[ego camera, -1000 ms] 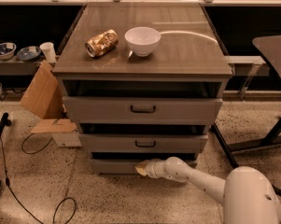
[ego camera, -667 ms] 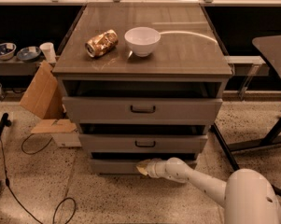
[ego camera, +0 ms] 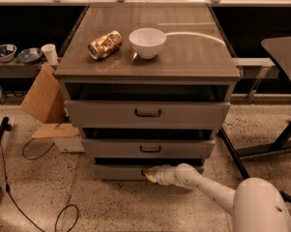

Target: Open bottom drawer

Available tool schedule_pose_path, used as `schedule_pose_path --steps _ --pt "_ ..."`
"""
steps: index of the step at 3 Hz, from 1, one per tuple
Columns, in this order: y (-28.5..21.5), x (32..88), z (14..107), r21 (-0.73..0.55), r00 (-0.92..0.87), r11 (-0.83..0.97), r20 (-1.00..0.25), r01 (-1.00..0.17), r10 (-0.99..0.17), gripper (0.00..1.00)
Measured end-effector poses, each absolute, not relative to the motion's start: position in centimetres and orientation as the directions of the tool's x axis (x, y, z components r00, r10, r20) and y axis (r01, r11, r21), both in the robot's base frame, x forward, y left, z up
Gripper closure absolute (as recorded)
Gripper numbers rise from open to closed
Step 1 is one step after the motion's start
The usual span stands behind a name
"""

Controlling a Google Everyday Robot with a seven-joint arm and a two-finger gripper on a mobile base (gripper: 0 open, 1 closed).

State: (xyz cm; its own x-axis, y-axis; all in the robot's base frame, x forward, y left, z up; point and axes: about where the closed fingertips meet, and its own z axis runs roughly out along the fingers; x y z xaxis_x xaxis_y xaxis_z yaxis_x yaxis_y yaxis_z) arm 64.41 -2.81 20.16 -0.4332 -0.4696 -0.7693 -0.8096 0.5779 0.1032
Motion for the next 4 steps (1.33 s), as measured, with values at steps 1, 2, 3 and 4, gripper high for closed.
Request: schedule_pose_path --steps 1,2,3,4 --pt "-3.2 64.2 19.5 0.107 -0.435 0.569 -0.761 -0.815 -0.481 1.00" --pt "-3.7 63.2 18.6 0.117 -0.441 0.563 -0.756 -0.818 -0.483 0.95" --pt "-3.9 62.8 18.5 0.120 -0.441 0.560 -0.756 -0.820 -0.484 0.82" --pt "-4.0 62.5 18.5 0.119 -0.437 0.557 -0.759 -0.822 -0.483 0.59"
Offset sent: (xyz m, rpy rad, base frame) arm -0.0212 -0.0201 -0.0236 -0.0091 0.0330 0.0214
